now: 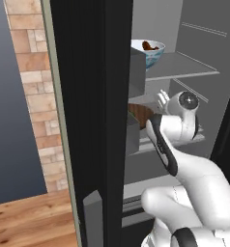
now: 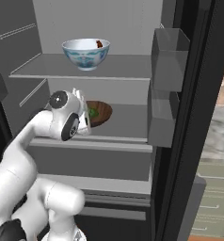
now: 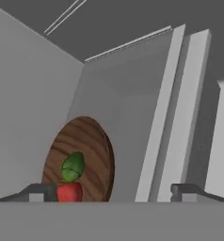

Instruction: Place the bowl with the avocado and bell pepper on the second highest shelf of the fridge. Place the bowl with the steak and chicken drumstick on the top shelf of the fridge.

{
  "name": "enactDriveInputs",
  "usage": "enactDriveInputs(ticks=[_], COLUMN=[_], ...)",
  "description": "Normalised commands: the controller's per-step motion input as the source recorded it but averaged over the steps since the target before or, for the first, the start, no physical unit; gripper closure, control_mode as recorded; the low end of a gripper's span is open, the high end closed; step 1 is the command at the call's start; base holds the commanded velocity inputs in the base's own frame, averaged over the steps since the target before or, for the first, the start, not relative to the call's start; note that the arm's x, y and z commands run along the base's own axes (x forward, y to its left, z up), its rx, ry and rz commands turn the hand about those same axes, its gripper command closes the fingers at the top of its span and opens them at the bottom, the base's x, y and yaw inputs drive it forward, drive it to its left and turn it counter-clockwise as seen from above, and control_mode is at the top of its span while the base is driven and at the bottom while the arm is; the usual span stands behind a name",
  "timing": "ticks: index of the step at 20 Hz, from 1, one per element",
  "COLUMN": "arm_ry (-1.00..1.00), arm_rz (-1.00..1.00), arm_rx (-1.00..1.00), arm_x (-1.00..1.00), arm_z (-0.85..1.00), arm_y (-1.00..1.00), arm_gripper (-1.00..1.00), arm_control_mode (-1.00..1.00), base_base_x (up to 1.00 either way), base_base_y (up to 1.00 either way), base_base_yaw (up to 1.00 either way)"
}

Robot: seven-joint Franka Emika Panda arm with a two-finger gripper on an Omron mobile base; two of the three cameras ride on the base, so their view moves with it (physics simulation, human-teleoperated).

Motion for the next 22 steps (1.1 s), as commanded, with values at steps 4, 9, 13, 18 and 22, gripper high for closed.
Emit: enactDriveInputs(ticks=[4, 9, 13, 18, 22], arm_ry=[-0.23, -0.12, -0.11, -0.01, -0.02], arm_rz=[0.0, 0.0, 0.07, 0.0, 0.0], arm_rx=[0.0, 0.0, 0.05, 0.0, -0.34], arm_x=[-1.0, -1.0, -0.83, 0.0, -0.01], arm_z=[0.87, 1.0, 0.75, -0.03, -0.46], arm_y=[-0.02, 0.03, -0.05, -0.03, 0.16], arm_gripper=[-1.0, -1.0, -1.0, -1.0, -1.0], arm_control_mode=[-1.0, -1.0, -1.0, -1.0, -1.0], base_base_x=[0.0, 0.0, 0.0, 0.0, 0.0], base_base_y=[0.0, 0.0, 0.0, 0.0, 0.0], base_base_yaw=[0.0, 0.0, 0.0, 0.0, 0.0])
